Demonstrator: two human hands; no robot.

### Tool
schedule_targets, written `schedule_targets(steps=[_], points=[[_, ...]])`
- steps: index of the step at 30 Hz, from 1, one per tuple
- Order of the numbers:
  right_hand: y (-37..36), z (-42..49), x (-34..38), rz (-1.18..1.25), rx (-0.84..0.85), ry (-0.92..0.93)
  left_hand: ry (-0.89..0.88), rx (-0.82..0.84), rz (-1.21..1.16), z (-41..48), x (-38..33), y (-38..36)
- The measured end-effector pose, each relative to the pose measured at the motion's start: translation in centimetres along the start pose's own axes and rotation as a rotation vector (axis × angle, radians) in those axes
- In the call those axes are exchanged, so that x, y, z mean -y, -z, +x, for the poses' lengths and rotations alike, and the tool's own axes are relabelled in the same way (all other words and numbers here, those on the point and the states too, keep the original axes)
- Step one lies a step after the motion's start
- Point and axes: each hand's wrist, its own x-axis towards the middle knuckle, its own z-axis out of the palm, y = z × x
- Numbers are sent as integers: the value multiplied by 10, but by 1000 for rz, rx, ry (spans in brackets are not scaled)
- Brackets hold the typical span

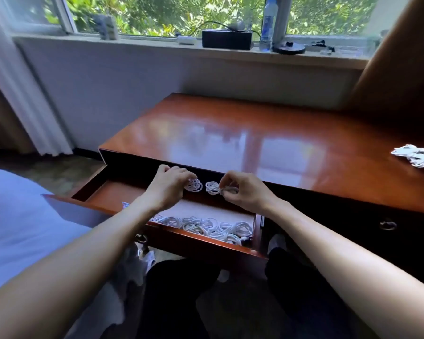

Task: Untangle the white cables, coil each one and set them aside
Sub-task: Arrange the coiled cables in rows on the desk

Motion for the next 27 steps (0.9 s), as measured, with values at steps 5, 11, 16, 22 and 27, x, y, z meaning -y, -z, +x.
schedule_targets(steps=[5, 11, 16, 22, 27], points=[[-31, 22, 11, 17, 38, 26, 79, 41, -33, -22, 24, 0], [-69, 47, 22, 42, 147, -19, 234, 129, -110, -46, 62, 4], [-91, 57, 26, 90, 196, -55, 255, 164, -110, -49, 78, 8], [-112, 68, 33, 148, 240, -98, 352, 334, -93, -47, 88, 16], [-126, 73, 34, 118, 315, -103, 396, 454, -150, -51, 95, 7]])
